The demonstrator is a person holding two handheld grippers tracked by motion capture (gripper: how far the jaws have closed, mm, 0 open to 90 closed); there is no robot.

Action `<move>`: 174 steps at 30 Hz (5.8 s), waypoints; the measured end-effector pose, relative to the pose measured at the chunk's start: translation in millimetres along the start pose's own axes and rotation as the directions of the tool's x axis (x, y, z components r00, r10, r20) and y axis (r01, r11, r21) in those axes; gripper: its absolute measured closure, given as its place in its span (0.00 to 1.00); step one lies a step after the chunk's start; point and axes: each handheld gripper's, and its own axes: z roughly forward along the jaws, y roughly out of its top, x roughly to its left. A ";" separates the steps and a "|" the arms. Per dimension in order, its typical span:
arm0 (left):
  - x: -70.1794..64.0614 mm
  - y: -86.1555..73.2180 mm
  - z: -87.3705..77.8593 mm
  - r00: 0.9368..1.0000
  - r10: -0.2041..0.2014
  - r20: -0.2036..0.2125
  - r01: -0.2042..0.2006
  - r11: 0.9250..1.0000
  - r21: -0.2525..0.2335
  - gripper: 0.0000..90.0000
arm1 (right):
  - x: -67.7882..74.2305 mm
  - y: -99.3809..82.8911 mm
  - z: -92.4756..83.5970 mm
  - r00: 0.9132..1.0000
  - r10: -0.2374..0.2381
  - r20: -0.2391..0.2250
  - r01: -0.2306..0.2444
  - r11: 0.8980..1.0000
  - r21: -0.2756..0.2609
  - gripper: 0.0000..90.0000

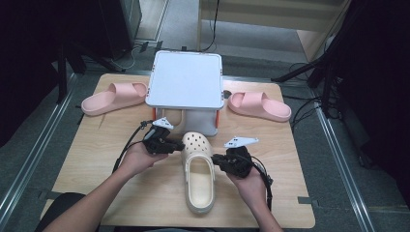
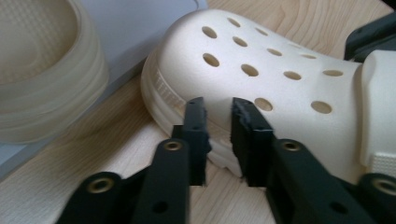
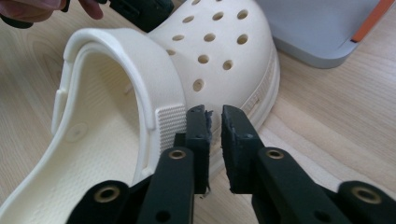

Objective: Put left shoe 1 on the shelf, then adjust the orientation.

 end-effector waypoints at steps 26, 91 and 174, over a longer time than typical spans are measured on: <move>4.5 26.6 -72.2 1.000 0.013 0.009 -0.012 0.998 -0.064 0.84 | 32.8 -16.7 -29.1 0.997 0.070 -0.019 -0.071 0.995 -0.063 0.59; 57.8 79.1 -109.0 0.987 -0.064 -0.147 0.043 0.989 -0.140 0.92 | -10.8 42.2 -14.7 0.971 0.139 0.194 -0.120 0.987 -0.108 0.86; 58.5 76.0 -108.8 0.986 -0.061 -0.153 0.036 0.986 -0.160 0.92 | 41.2 -36.1 15.1 0.996 0.074 0.049 -0.076 0.996 0.042 1.00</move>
